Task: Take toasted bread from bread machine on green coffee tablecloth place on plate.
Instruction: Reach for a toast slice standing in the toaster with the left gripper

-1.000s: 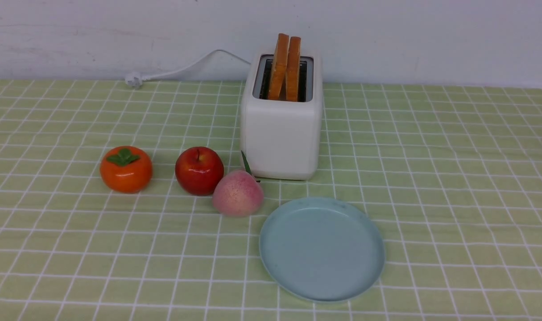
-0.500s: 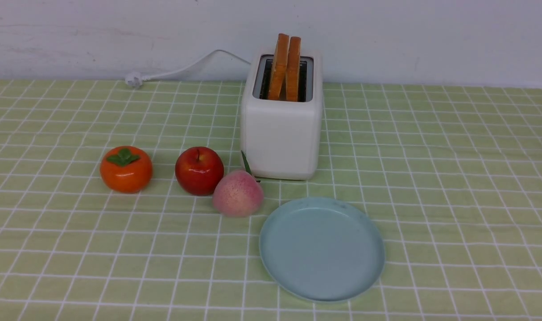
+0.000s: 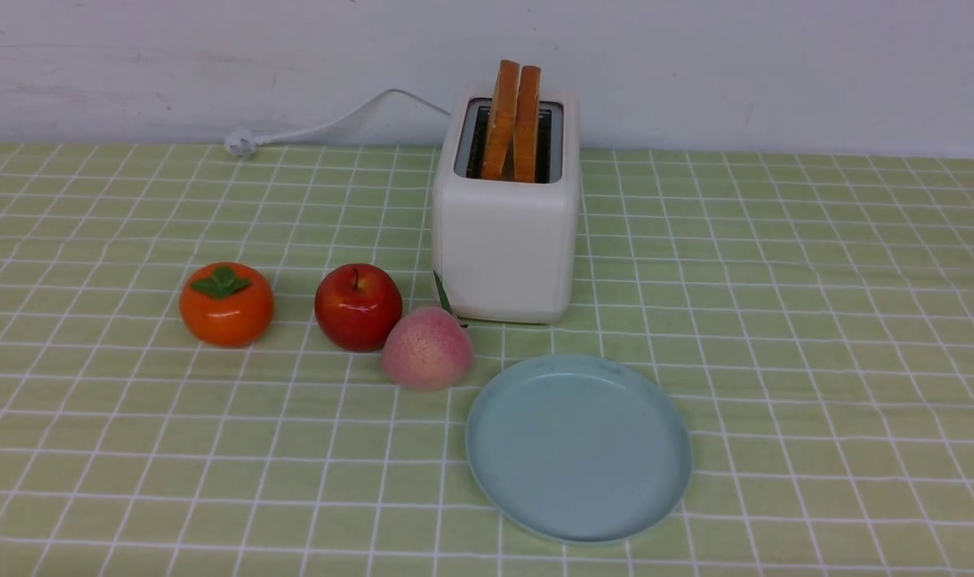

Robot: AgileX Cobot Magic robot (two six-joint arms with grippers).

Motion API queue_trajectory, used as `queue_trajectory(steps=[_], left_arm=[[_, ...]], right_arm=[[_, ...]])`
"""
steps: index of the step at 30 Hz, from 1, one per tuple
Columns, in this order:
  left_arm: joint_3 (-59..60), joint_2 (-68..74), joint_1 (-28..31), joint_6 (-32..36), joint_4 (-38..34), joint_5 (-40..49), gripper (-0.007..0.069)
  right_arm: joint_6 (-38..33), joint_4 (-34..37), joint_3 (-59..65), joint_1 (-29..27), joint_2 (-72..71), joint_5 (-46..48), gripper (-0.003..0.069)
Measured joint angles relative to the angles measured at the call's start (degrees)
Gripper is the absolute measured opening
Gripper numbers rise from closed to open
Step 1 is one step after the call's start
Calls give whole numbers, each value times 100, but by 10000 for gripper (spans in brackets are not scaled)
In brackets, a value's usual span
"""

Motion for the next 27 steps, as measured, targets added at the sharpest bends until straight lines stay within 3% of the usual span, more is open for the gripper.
queue_trajectory(steps=[2, 10, 15, 19, 23, 25, 27], left_arm=[[0, 0, 0, 0, -217, -156, 237], [0, 0, 0, -12, -2648, -1250, 237], [0, 0, 0, -11, -3493, -1922, 237], [-28, 0, 0, 20, -3638, -2136, 204], [-581, 6, 0, 424, -3360, -1334, 46], [-934, 93, 0, 717, -3201, -972, -13], [-1384, 402, 0, 1208, -3017, -597, -13]], right_arm=[[0, 0, 0, 0, 0, 0, 240], [0, 0, 0, 0, 0, 0, 240], [0, -6, 0, 0, 0, -16, 240], [0, -5, 0, 0, 0, -28, 240], [53, 105, 31, 0, 0, -244, 240], [209, 526, 62, 0, 0, -439, 240], [441, 1179, 69, 0, 0, -710, 240]])
